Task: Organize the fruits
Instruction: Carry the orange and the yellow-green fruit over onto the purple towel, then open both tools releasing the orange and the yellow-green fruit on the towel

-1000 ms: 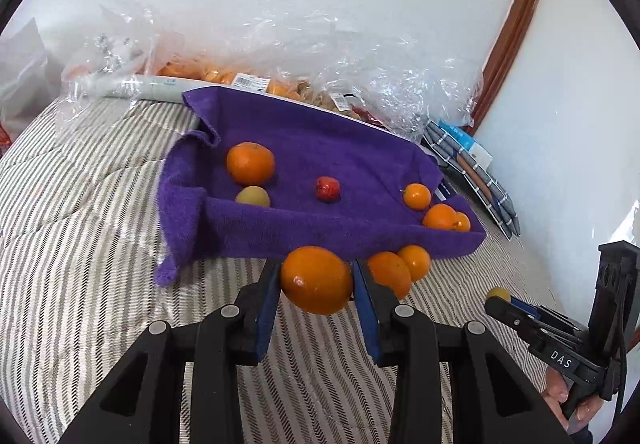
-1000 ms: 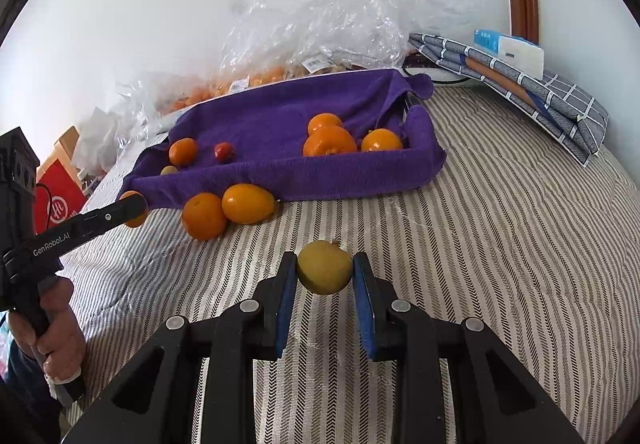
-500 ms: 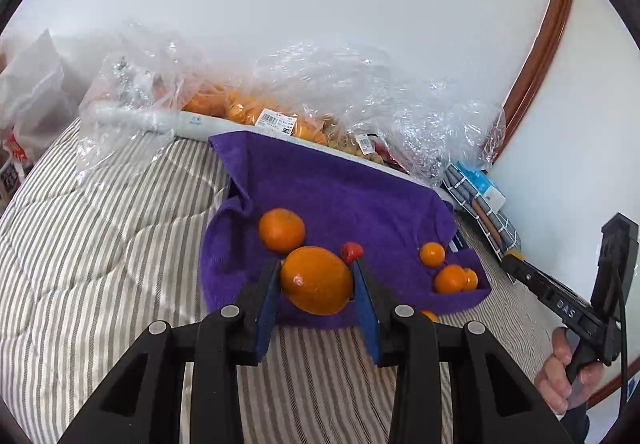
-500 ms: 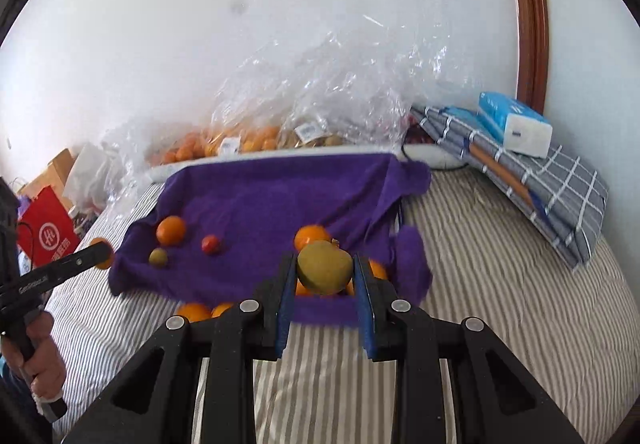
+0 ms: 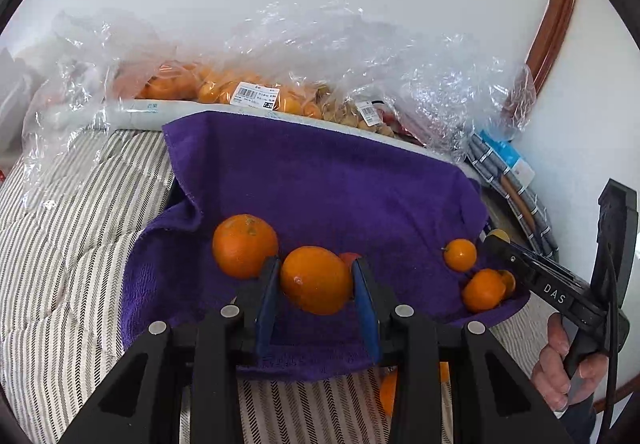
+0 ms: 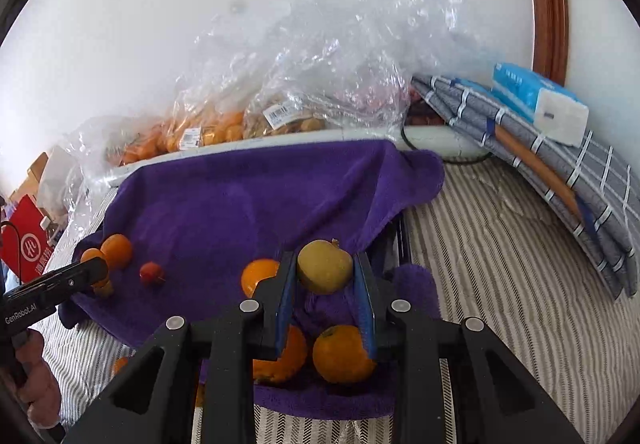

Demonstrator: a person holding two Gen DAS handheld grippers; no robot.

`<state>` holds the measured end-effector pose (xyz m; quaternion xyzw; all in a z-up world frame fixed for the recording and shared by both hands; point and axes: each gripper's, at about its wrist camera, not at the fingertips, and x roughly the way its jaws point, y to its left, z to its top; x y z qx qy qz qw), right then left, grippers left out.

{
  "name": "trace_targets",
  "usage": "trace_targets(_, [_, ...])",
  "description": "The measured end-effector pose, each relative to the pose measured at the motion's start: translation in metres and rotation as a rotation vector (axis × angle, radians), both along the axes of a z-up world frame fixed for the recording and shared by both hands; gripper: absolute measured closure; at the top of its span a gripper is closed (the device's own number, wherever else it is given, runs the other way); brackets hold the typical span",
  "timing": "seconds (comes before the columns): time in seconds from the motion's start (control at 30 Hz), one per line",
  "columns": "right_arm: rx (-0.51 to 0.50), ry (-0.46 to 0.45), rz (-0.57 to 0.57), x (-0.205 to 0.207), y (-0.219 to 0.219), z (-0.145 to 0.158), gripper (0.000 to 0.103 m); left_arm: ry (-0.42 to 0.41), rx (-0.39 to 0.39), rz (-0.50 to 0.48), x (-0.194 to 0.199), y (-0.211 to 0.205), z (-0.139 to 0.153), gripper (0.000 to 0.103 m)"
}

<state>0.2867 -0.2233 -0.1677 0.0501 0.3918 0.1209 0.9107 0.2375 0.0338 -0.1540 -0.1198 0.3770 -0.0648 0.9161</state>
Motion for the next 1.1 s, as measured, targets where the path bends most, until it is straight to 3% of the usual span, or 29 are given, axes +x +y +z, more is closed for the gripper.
trace_targets(0.27, [-0.01, 0.016, -0.006, -0.002, -0.002, -0.002, 0.075, -0.051, 0.008, -0.026, -0.002, -0.002, -0.01, 0.069])
trace_targets(0.9, [-0.037, 0.018, 0.01, -0.004, 0.007, -0.005, 0.074, -0.034, 0.057, -0.052, -0.006, -0.012, -0.012, 0.068])
trace_targets(1.03, [-0.042, 0.015, 0.005, -0.005, 0.007, -0.004, 0.07, -0.03, 0.058, -0.052, -0.005, -0.011, -0.013, 0.068])
trace_targets(1.1, [-0.043, 0.006, 0.0, -0.006, 0.007, -0.002, 0.061, -0.029, 0.061, -0.052, -0.004, -0.012, -0.013, 0.068])
